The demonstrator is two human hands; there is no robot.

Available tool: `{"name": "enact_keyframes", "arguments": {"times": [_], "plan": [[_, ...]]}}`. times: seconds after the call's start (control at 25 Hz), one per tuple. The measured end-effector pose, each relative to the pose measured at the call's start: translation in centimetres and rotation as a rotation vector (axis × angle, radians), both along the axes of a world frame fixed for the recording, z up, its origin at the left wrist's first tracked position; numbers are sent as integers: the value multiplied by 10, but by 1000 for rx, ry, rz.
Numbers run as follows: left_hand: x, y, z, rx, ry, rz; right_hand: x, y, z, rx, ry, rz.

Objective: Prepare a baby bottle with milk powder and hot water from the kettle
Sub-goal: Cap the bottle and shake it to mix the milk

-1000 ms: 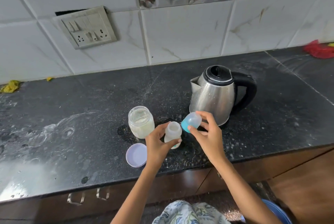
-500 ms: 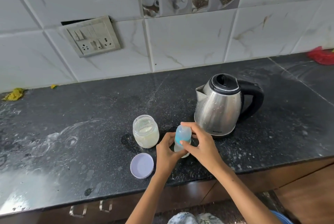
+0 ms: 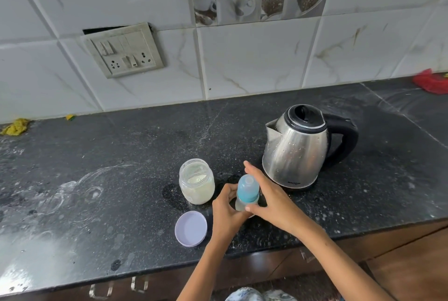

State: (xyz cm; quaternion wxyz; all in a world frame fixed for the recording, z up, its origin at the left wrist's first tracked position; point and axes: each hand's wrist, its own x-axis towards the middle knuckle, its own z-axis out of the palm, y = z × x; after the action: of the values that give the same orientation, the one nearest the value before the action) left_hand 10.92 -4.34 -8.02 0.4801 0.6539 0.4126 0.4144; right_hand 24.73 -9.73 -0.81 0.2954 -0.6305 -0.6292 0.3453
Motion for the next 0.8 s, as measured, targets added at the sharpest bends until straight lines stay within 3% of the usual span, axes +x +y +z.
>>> {"name": "enact_keyframes", "arguments": {"times": [0.12,0.24,0.28,0.32,0.44,0.68,0.8], "plan": [[0,-1,0,-13,0,0,-3,10,-9,177,-135,-205],[0,-1,0,5,20,4,-14,22,0,109,-511,-324],[-1,0,-1,12,16,3,-15,22,-1,89,-550,-291],[-1,0,-1,12,6,0,-13,20,-4,57,-471,-241],[0,1,-2,-9,-10,-13,-2,6,-9,-27,18,-175],[-4,10,39,-13,9,-56,20,-7,3,-44,244,-156],[-10,16,82,7,-41,-147,23,-6,29,-24,481,-138]]}}
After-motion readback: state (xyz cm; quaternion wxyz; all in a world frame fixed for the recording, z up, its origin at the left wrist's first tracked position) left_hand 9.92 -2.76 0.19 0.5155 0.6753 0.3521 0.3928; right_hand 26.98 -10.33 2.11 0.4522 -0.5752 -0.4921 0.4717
